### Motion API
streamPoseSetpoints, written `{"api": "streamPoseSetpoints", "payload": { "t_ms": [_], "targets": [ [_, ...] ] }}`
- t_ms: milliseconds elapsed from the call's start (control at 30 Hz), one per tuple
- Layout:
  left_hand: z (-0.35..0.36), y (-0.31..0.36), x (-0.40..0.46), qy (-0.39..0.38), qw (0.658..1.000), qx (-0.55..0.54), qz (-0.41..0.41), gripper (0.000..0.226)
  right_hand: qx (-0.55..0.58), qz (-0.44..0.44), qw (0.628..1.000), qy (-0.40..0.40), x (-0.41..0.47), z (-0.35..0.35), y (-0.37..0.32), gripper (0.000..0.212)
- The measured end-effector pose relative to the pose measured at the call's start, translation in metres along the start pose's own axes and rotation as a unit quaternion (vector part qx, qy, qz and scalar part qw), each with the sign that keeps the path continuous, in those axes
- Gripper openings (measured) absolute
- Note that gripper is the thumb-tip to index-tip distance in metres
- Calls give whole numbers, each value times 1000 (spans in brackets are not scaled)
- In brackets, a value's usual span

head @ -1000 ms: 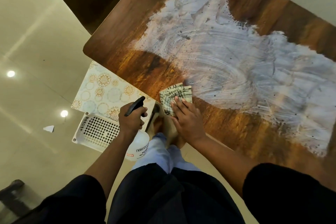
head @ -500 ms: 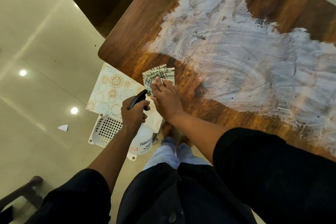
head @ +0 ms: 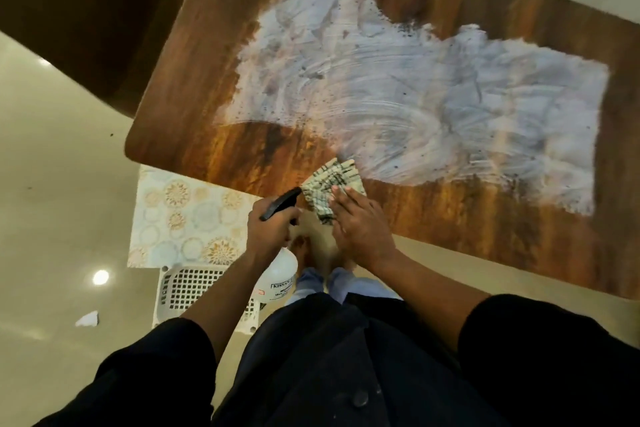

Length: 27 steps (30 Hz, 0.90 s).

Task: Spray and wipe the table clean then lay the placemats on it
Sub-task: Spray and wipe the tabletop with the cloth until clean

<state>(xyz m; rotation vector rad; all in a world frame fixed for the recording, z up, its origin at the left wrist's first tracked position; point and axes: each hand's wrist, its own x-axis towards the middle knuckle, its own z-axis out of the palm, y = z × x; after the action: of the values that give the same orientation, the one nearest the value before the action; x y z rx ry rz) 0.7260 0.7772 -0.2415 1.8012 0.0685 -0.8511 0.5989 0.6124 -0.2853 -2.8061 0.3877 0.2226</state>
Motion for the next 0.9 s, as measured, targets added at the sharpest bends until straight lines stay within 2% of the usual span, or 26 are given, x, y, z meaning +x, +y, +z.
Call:
{"api": "streamPoseSetpoints", "payload": {
  "t_ms": [100,200,367,433,633,800,900],
  "targets": [
    [25,2,2,-60,998,27,3,21,18,90,995,38,-40,-5,41,51],
    [40,8,4,-88,995,38,-9,18,34,182,981,65,-62,-4,71,51],
    [43,8,8,-109,993,51,7,20,80,277,952,104,-48,-4,52,49],
    [39,7,11,-106,992,62,15,24,97,274,952,98,-33,-4,29,50],
    [33,11,10,-84,993,84,19,15,83,149,985,25,16,-1,-25,41],
    [55,14,7,-96,989,107,34,17,134,127,982,47,6,-10,-2,34],
    [78,14,4,-111,987,116,29,22,146,156,974,72,-17,-8,29,39]
  ]
}}
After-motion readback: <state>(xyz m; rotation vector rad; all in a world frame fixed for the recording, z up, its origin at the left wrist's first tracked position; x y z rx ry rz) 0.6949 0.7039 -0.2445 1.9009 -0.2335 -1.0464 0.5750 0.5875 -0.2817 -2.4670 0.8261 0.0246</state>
